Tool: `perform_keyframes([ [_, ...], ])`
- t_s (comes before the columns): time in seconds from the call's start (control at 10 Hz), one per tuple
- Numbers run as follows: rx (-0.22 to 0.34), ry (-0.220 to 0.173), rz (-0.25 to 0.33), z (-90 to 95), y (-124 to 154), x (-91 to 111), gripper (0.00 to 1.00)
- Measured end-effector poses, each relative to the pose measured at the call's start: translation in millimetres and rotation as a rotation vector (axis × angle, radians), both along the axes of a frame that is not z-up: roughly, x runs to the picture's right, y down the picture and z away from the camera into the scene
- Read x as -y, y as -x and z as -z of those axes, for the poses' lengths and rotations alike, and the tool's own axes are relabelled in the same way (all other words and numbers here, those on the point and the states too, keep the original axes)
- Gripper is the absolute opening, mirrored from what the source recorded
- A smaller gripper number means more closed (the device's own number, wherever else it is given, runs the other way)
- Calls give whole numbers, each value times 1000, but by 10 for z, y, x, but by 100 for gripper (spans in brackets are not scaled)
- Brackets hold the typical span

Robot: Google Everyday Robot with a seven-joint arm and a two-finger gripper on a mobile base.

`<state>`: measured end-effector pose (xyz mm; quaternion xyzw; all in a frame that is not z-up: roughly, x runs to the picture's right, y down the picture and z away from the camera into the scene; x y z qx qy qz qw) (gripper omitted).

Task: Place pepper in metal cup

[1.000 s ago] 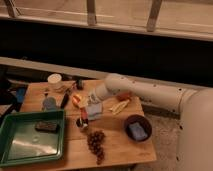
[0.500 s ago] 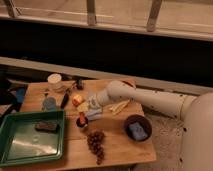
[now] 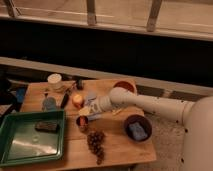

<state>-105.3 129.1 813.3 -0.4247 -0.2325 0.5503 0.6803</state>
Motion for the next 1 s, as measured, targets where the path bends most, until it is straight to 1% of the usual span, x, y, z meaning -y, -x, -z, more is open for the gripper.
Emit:
perform_keyframes([
  [0.1, 0, 3, -4, -14, -18, -27, 61],
  [0.4, -3, 2, -5, -20, -48, -96, 61],
  [0.5, -7, 11, -6, -3, -74, -147, 61],
  [0.6, -11, 12, -12, 10, -92, -152, 61],
  [0.8, -19, 0, -10, 46, -107, -122, 61],
  [1.0, -46, -26, 7, 106, -177, -14, 61],
])
